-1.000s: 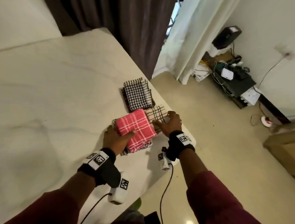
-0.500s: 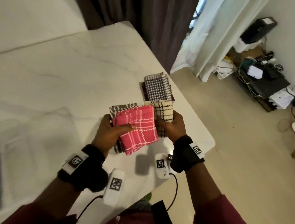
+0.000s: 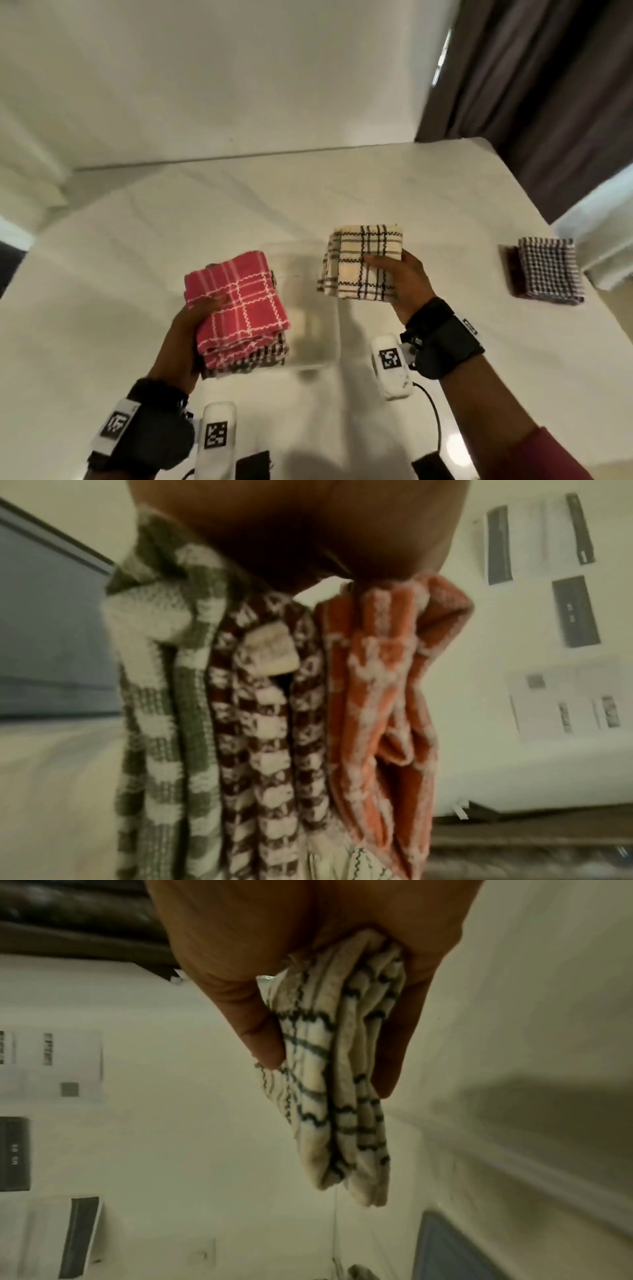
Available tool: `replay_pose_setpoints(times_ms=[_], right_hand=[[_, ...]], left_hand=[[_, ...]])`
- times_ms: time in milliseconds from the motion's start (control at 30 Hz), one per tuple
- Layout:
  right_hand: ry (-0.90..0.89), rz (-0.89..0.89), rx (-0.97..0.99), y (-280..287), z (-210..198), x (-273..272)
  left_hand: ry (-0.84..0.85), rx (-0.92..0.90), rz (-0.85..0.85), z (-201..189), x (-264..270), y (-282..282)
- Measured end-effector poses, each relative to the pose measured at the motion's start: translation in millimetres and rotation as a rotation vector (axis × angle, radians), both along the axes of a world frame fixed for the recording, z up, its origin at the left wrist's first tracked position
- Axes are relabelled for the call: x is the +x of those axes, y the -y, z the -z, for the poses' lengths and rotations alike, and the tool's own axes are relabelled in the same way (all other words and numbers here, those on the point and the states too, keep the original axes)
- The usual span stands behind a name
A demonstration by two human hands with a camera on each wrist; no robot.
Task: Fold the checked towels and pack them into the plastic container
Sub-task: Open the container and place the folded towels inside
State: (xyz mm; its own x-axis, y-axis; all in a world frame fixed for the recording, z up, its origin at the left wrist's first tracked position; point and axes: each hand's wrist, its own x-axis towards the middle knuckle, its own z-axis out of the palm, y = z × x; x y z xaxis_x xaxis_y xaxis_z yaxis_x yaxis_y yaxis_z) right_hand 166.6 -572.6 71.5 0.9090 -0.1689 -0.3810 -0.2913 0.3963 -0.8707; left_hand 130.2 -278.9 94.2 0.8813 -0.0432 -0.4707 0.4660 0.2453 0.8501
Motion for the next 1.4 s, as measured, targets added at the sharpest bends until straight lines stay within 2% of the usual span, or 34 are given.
replay_pose_setpoints(times_ms=[133, 233, 433, 533, 667, 800, 867, 933, 1000, 1067, 1133, 1233, 1333, 1400], right_hand=[[-0.092, -0.118, 0.045, -55.9, 5.9, 29.7], [-0.167, -0.136, 0.017, -90.6, 15.4, 51.6], [-0.363, -0.122, -0.534, -127.9, 49.8, 69.1], [-0.473, -0.169, -0.610, -134.1, 73.6, 72.5], [-0.519, -0.186, -0.627, -135.3, 90.4, 82.9], [-0.455, -0.205, -0.728, -128.8, 88.3, 82.2], [-0.284, -0.260, -0.877, -126.7, 70.5, 73.9], [-0.128, -0.231, -0.953, -124.9, 43.2, 60.6], [-0.049, -0.250, -0.786, -127.5, 12.1, 44.4], [-0.014, -0.437, -0.595, -139.7, -13.5, 26.6], [0.088, -0.602, -0.649, -155.4, -23.5, 12.6], [0.178, -0.572, -0.625, -168.5, -28.7, 4.2], [0.169, -0.514, -0.513, -162.3, -29.7, 9.8], [0.135, -0.491, -0.408, -157.9, -28.9, 11.6]], left_hand=[[-0.052, -0.094, -0.040, 21.1, -4.1, -44.0], [-0.092, -0.149, -0.069, 35.9, -3.4, -60.7], [-0.106, -0.180, -0.010, 51.6, 0.2, -82.2], [-0.094, -0.179, 0.010, 59.7, 5.1, -88.9], [-0.085, -0.177, 0.015, 68.8, 10.5, -89.5], [-0.050, -0.201, 0.027, 73.2, 11.0, -85.8], [-0.026, -0.205, 0.014, 69.5, 12.4, -84.8], [0.012, -0.213, 0.010, 65.3, 13.6, -81.3], [0.068, -0.203, 0.009, 56.5, 16.9, -72.2], [0.126, -0.169, -0.019, 45.9, 22.7, -58.1], [0.151, -0.111, -0.069, 39.5, 28.6, -45.1], [0.184, -0.073, -0.114, 28.3, 33.0, -36.7], [0.161, -0.212, -0.049, 13.4, 31.4, -40.1], [0.164, -0.237, -0.007, 12.0, 28.7, -44.5]])
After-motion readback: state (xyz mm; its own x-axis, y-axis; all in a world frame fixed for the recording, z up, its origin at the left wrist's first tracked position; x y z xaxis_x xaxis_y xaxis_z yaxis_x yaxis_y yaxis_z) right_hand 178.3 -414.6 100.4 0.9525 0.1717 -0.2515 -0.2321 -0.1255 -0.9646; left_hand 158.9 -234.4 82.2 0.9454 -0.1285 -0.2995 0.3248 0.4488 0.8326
